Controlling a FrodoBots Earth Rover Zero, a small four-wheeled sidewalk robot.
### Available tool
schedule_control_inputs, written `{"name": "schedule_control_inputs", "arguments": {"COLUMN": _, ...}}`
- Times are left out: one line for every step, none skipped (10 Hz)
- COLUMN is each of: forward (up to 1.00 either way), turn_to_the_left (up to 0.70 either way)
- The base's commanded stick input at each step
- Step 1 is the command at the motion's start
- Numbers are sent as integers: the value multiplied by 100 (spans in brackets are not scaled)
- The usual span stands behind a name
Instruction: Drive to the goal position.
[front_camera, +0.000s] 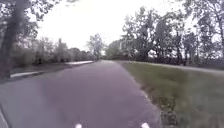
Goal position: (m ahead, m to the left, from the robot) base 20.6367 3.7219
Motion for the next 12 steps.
{"name": "schedule_control_inputs", "arguments": {"forward": 100, "turn_to_the_left": 0}}
{"name": "schedule_control_inputs", "arguments": {"forward": 100, "turn_to_the_left": 0}}
{"name": "schedule_control_inputs", "arguments": {"forward": 100, "turn_to_the_left": 0}}
{"name": "schedule_control_inputs", "arguments": {"forward": 100, "turn_to_the_left": 0}}
{"name": "schedule_control_inputs", "arguments": {"forward": 100, "turn_to_the_left": 0}}
{"name": "schedule_control_inputs", "arguments": {"forward": 100, "turn_to_the_left": 0}}
{"name": "schedule_control_inputs", "arguments": {"forward": 100, "turn_to_the_left": 0}}
{"name": "schedule_control_inputs", "arguments": {"forward": 100, "turn_to_the_left": 0}}
{"name": "schedule_control_inputs", "arguments": {"forward": 100, "turn_to_the_left": 0}}
{"name": "schedule_control_inputs", "arguments": {"forward": 100, "turn_to_the_left": 0}}
{"name": "schedule_control_inputs", "arguments": {"forward": 100, "turn_to_the_left": 0}}
{"name": "schedule_control_inputs", "arguments": {"forward": 100, "turn_to_the_left": 0}}
